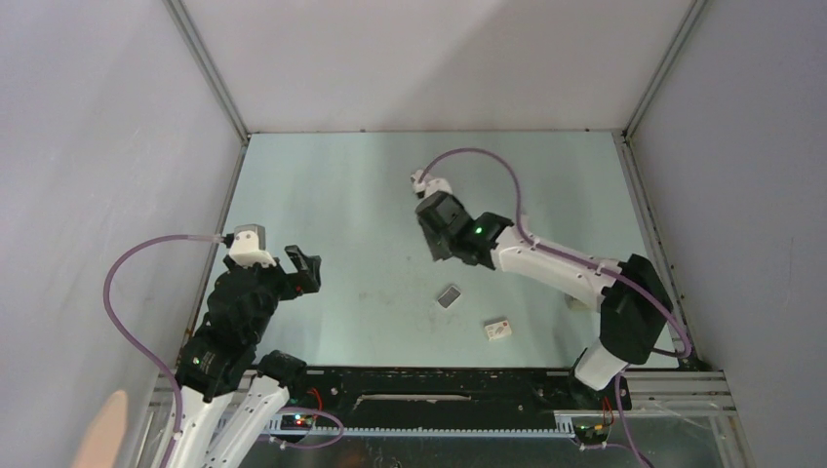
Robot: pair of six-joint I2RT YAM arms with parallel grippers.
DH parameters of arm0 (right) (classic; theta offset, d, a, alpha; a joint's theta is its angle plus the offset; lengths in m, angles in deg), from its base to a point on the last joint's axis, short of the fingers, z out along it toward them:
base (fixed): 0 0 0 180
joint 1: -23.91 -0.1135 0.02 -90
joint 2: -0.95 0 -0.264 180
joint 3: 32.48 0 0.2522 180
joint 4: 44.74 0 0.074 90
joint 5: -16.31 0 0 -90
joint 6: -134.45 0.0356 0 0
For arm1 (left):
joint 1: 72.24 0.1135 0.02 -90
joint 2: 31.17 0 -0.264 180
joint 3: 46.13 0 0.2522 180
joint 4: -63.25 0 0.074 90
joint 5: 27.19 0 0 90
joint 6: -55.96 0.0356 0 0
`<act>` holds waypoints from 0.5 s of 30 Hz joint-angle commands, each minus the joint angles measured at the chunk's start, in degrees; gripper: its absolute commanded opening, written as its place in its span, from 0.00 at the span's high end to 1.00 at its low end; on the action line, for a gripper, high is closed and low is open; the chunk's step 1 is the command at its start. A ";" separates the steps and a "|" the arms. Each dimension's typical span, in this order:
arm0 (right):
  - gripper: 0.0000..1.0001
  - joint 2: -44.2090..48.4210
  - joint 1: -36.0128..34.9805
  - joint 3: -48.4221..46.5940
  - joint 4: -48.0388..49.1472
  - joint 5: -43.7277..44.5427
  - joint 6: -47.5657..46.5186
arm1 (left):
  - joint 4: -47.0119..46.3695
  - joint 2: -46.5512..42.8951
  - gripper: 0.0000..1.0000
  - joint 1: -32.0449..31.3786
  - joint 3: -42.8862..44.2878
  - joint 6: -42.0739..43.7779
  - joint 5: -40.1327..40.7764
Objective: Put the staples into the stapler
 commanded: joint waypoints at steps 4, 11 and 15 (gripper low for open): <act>0.96 2.95 11.42 0.18 -0.56 6.87 3.20 | -1.50 0.13 0.00 1.05 -0.35 1.44 -0.79; 0.97 -0.16 17.99 2.36 4.61 6.94 8.59 | -1.35 0.49 0.00 1.63 -0.27 1.51 -0.89; 0.97 -3.06 18.93 2.35 7.18 8.02 11.26 | -1.40 0.52 0.00 1.92 -0.27 1.55 -1.12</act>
